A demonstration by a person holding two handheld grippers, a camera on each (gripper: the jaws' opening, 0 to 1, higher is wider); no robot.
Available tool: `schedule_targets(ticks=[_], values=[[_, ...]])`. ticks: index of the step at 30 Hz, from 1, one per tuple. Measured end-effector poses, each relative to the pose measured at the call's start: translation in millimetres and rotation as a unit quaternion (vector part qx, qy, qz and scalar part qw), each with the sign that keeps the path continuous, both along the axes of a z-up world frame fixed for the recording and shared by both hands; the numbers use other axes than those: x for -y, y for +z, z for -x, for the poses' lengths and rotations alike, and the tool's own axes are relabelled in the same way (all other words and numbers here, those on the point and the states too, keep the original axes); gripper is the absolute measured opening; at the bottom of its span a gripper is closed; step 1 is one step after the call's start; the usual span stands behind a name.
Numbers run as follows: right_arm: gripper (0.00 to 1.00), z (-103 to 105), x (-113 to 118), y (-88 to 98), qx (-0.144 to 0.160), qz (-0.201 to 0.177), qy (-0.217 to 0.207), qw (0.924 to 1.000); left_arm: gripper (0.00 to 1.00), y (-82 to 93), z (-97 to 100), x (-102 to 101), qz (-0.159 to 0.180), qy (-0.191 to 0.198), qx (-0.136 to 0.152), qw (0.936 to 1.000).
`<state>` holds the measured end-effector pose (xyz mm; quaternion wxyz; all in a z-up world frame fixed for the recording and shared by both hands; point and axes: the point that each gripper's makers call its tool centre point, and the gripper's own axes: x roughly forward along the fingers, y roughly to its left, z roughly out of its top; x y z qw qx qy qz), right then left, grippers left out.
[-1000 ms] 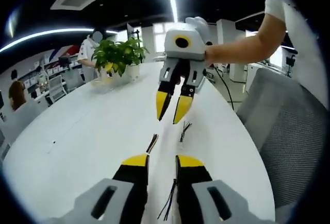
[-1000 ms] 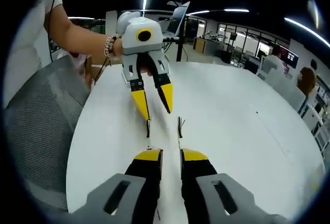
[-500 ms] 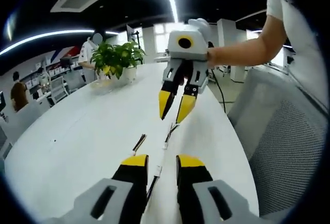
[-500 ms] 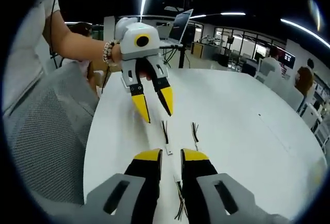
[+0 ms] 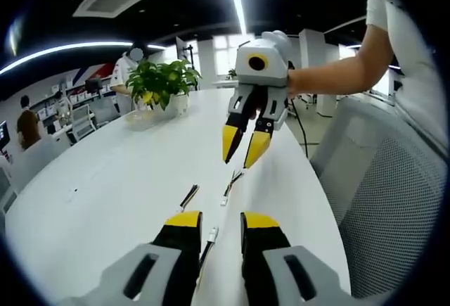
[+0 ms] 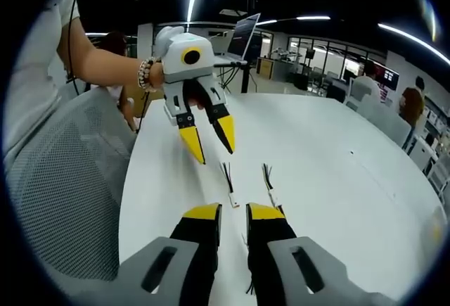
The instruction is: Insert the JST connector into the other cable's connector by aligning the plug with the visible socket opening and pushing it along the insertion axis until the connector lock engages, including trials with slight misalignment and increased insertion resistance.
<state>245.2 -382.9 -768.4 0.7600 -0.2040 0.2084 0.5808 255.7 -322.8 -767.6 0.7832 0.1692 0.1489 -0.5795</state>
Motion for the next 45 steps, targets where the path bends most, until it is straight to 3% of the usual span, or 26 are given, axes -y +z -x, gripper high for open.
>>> schedule_targets(ticks=[9,17,29,42,45], values=[[0.12,-4,2,-13.1,-0.012,0.002,-0.003,0.9999,0.15,-11.6,-4.8,1,-0.001,0.000,-0.016,0.9999],[0.12,-9,5,-34.6,-0.034,0.012,0.000,0.9993,0.15,-38.6,-6.0,2,-0.026,-0.011,-0.040,0.9988],[0.11,-20,9,-59.8,-0.059,0.020,0.003,0.9981,0.15,-58.0,-19.0,8,-0.025,-0.015,-0.062,0.9976],[0.09,-21,10,-75.8,-0.071,0.024,0.008,0.9972,0.13,-71.5,-17.9,12,-0.036,-0.034,-0.055,0.9972],[0.08,-23,12,-80.0,-0.062,0.031,0.008,0.9975,0.12,-73.9,-18.4,13,-0.039,-0.037,-0.053,0.9971]])
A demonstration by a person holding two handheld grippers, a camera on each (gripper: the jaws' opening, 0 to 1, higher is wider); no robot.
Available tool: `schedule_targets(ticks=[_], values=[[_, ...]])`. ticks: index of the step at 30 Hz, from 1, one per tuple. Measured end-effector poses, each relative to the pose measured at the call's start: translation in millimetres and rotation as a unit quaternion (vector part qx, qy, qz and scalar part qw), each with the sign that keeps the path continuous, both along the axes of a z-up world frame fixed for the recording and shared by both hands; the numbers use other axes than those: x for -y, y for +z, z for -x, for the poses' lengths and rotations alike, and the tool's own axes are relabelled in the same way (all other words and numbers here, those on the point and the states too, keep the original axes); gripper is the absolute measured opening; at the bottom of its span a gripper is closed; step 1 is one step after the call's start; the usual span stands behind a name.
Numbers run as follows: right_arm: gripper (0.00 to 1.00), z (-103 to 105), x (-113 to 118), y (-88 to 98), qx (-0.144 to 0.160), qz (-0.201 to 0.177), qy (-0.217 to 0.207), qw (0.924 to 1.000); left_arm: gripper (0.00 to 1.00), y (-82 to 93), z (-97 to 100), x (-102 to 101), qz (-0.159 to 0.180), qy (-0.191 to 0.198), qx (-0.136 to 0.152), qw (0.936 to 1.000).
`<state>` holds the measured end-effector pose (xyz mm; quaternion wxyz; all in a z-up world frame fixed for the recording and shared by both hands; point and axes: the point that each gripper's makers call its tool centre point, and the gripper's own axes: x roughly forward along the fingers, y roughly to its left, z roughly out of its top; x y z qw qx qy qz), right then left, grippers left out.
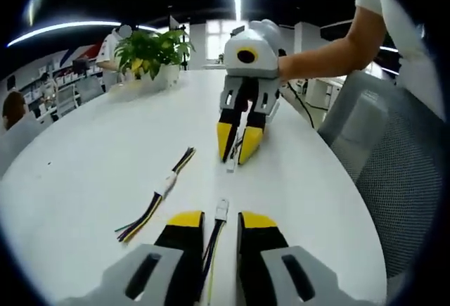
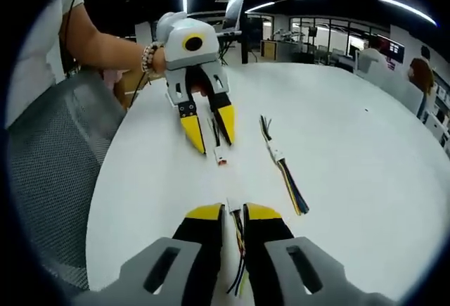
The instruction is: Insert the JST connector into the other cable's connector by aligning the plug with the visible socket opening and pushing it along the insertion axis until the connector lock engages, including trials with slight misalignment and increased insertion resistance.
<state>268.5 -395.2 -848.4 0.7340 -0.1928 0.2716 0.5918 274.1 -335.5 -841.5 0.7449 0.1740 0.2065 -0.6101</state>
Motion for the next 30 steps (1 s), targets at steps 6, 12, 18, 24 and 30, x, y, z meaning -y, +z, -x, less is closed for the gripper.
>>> schedule_targets(ticks=[6,12,18,24,30], values=[[0.05,-1,1,-0.5,0.005,-0.002,0.002,1.0000,0.06,-2.0,-1.2,1,0.002,-0.002,0.001,1.0000],[0.05,-2,1,-0.1,0.011,-0.004,0.006,0.9999,0.01,-2.4,-1.7,2,0.006,-0.006,0.003,1.0000],[0.05,-2,1,-0.2,0.015,-0.003,0.011,0.9998,0.00,-2.2,-3.1,2,0.013,-0.001,-0.001,0.9999],[0.04,0,-1,0.6,0.018,-0.001,0.019,0.9997,0.00,-0.7,-3.2,2,0.013,-0.002,-0.001,0.9999],[0.04,-3,-4,10.6,0.026,-0.008,0.016,0.9995,0.00,6.1,-4.5,1,0.014,-0.001,0.005,0.9999]])
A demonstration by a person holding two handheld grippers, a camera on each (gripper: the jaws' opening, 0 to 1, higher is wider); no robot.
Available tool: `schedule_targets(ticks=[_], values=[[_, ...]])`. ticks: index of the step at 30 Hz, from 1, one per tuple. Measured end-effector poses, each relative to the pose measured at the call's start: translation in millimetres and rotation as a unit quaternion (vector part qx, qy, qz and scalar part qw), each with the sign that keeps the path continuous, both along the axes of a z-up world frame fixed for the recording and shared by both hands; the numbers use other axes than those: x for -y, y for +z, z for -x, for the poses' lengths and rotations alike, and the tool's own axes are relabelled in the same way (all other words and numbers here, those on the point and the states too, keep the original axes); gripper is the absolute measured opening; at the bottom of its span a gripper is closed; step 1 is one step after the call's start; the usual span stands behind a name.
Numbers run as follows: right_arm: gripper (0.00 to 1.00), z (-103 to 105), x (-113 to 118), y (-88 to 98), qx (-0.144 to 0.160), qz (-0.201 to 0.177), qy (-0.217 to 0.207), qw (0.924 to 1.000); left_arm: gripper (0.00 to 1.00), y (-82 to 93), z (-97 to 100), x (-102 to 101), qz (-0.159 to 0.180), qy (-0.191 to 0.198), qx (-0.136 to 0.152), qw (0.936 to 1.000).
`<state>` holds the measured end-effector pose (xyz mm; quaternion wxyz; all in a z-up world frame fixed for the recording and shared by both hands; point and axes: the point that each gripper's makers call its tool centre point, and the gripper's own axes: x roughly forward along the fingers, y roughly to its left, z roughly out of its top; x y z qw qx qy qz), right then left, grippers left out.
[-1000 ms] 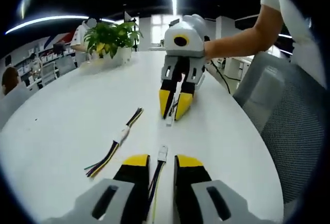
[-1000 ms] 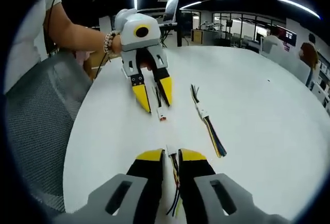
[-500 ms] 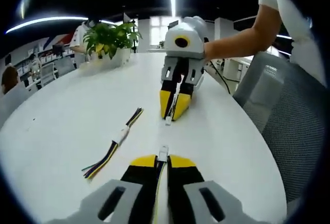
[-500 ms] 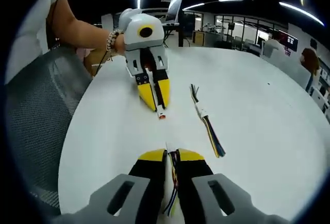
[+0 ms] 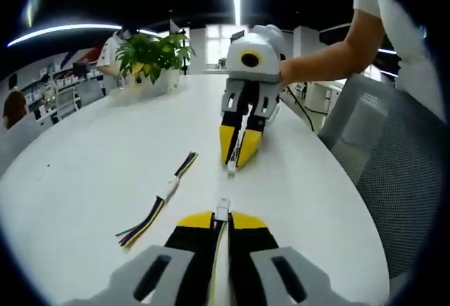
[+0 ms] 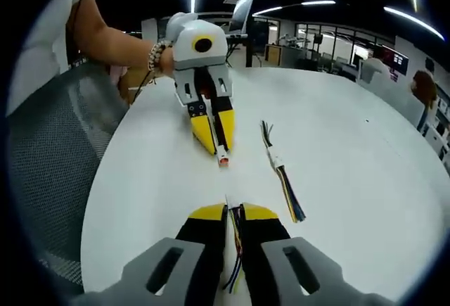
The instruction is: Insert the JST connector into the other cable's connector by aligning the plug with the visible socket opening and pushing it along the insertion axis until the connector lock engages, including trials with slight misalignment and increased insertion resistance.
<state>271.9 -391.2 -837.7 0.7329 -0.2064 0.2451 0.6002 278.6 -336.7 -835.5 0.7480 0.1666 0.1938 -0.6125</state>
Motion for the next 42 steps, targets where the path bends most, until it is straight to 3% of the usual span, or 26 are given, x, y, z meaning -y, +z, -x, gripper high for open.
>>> schedule_targets(ticks=[21,30,42], values=[[0.04,2,-13,45.5,0.050,-0.016,0.009,0.9986,0.00,35.3,4.5,-1,-0.006,-0.004,0.043,0.9990],[0.04,4,-16,41.1,0.045,-0.014,0.013,0.9988,0.00,31.8,4.8,2,-0.007,-0.009,0.041,0.9991],[0.04,-1,-23,20.7,0.018,-0.008,0.017,0.9997,0.00,16.7,-1.1,10,-0.003,-0.012,0.026,0.9996]])
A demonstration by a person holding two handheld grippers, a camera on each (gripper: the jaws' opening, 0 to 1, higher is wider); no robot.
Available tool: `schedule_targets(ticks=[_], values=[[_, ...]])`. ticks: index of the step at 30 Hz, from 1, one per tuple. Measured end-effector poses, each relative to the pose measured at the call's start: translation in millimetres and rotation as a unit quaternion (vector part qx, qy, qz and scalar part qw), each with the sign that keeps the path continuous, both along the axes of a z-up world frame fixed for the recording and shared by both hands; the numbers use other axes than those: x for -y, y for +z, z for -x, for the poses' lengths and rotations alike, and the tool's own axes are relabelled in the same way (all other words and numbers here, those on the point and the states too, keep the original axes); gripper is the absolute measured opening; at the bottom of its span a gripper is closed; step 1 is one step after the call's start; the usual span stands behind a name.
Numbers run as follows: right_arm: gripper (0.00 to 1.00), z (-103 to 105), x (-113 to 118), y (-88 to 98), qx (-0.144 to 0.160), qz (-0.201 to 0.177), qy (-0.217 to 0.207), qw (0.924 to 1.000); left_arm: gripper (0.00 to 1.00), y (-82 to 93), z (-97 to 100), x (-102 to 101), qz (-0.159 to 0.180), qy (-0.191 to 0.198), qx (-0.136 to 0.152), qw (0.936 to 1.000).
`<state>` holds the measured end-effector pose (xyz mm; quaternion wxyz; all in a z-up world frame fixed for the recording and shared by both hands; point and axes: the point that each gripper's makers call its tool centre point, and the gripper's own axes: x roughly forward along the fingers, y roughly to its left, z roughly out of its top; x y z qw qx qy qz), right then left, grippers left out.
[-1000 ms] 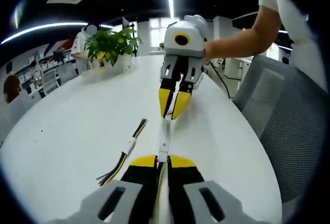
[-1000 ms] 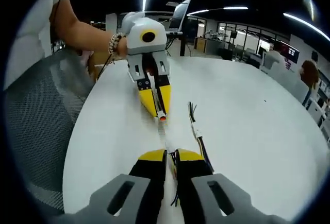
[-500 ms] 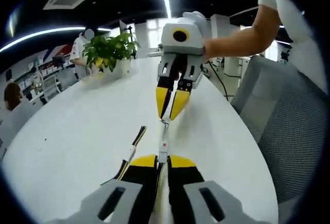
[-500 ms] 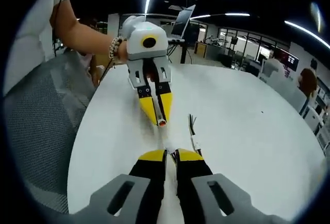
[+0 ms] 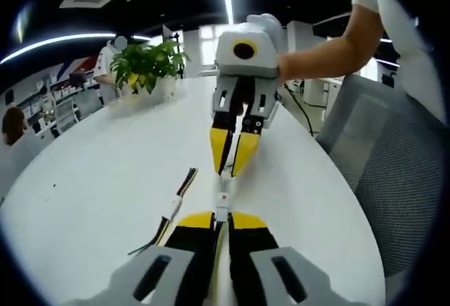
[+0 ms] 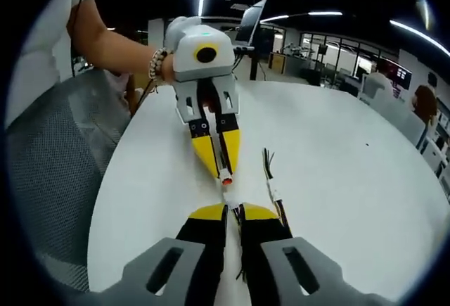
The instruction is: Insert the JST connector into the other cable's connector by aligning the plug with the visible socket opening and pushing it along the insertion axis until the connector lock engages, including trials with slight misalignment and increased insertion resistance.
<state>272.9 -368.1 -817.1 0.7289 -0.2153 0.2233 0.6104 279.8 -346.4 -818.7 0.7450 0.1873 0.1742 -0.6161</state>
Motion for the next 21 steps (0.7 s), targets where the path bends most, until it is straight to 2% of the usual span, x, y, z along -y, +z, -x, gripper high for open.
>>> schedule_targets(ticks=[11,21], values=[[0.04,-3,-3,-13.8,-0.017,0.006,0.003,0.9998,0.00,-10.2,-1.8,6,0.005,-0.004,-0.014,0.9999],[0.04,-2,-5,-18.7,-0.023,0.012,0.006,0.9997,0.00,-12.8,-1.3,7,0.006,-0.007,-0.013,0.9999]])
